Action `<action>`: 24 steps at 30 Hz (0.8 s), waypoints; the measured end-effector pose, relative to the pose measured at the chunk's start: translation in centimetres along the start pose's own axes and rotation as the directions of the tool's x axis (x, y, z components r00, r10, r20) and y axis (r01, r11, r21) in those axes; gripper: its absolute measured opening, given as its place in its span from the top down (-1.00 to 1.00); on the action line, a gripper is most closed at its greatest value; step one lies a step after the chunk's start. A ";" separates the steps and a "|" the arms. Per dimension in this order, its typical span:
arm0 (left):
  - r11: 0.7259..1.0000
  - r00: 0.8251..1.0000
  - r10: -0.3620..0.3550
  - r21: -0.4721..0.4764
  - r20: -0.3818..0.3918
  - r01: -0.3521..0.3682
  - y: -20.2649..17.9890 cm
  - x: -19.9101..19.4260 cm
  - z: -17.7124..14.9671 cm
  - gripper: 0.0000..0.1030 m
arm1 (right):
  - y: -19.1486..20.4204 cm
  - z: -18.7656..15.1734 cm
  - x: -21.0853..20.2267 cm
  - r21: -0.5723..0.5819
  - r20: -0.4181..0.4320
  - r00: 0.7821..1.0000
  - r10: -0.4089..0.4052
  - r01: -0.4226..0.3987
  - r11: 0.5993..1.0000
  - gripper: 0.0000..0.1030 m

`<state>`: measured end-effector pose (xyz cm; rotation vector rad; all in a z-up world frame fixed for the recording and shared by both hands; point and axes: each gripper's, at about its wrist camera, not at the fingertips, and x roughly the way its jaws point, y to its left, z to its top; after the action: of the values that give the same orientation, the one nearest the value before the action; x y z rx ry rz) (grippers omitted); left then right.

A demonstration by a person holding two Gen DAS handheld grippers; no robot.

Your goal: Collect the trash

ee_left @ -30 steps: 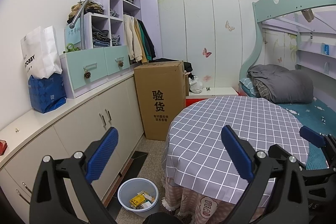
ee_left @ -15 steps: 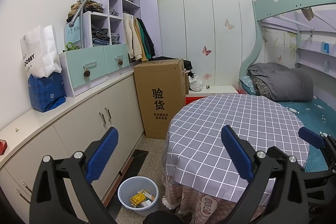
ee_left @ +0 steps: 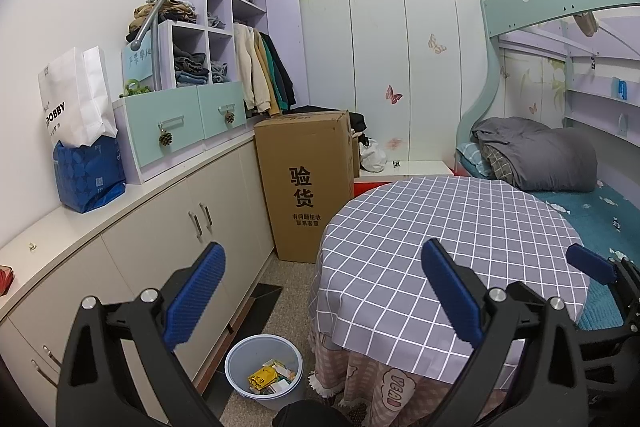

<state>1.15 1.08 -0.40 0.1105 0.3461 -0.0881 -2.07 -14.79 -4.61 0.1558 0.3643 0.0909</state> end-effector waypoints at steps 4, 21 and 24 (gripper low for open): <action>1.000 1.000 0.000 -0.001 0.001 0.000 0.0 0.0 0.0 -0.87 | -0.1 0.0 0.0 0.000 0.000 1.000 0.001 -0.001 1.000 -0.88; 1.000 1.000 0.011 0.007 -0.013 -0.011 0.1 0.3 -0.4 -0.87 | -0.3 -0.1 0.3 0.010 -0.008 1.000 0.001 -0.001 1.000 -0.88; 1.000 0.999 0.005 -0.011 -0.032 -0.005 0.2 0.7 -0.4 -0.87 | -0.7 -0.3 0.6 0.015 -0.017 1.000 0.001 -0.001 1.000 -0.88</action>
<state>1.72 1.28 -1.05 0.1016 0.3787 -0.0793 -1.57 -15.35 -5.16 0.1702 0.3815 0.0906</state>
